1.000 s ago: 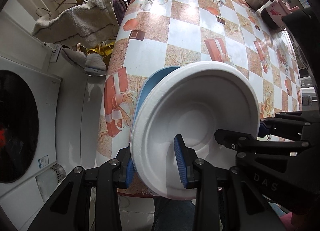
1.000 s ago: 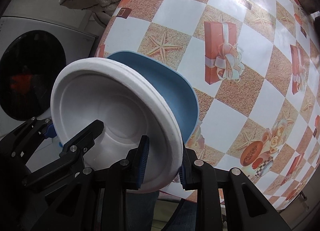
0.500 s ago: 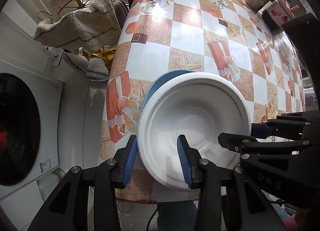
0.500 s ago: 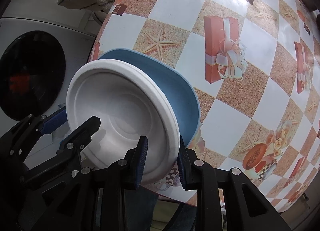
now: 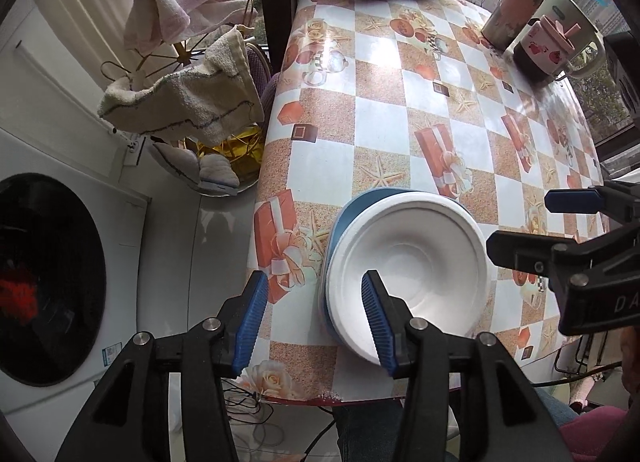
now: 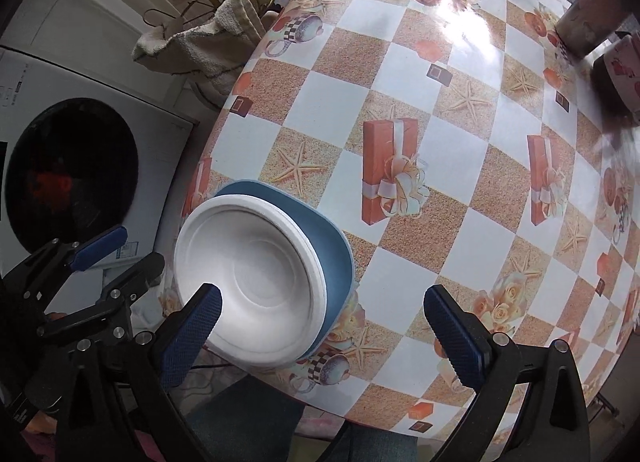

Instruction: Organize plates and bowls

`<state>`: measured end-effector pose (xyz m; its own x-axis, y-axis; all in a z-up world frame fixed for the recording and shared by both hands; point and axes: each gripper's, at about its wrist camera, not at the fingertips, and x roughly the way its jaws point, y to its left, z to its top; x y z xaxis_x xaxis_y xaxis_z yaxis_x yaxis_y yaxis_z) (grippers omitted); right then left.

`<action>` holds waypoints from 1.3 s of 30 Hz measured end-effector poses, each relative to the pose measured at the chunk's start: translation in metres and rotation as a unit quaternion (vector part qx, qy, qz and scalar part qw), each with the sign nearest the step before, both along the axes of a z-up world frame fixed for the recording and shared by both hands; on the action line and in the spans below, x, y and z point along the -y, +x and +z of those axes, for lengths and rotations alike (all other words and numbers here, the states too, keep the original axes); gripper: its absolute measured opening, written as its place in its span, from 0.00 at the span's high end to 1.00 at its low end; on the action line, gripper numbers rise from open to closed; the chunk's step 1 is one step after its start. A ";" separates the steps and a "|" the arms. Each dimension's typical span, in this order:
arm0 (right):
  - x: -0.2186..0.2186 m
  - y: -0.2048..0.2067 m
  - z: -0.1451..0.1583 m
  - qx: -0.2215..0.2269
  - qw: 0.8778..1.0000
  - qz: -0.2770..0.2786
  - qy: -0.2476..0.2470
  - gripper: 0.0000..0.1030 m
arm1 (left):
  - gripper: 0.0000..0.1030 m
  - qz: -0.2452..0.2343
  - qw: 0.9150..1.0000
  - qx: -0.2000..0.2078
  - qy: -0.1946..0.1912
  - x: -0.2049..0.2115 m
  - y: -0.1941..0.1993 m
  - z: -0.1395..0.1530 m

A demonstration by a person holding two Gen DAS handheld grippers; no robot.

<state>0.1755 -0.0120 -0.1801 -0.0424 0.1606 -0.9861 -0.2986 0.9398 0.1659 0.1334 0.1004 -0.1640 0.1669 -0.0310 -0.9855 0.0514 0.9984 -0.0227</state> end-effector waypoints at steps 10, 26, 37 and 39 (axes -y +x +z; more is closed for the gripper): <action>0.007 -0.015 0.031 0.069 0.997 -0.002 -0.043 0.01 | 0.11 -0.072 0.997 0.015 0.008 0.041 0.006 0.028; 0.014 -0.016 0.027 0.050 0.998 -0.026 -0.027 0.01 | 0.11 -0.102 0.994 0.003 0.029 0.054 0.011 0.025; 0.014 -0.016 0.025 0.045 0.998 -0.029 -0.026 0.01 | 0.11 -0.100 0.994 -0.002 0.033 0.053 0.012 0.023; 0.014 -0.016 0.025 0.045 0.998 -0.028 -0.026 0.01 | 0.11 -0.101 0.994 -0.002 0.033 0.053 0.012 0.023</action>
<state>0.1599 -0.0264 -0.1552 0.0543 0.1097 -0.9925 -0.2561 0.9622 0.0923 0.1455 0.0471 -0.1413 0.1601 0.0012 -0.9871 0.2510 0.9671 0.0419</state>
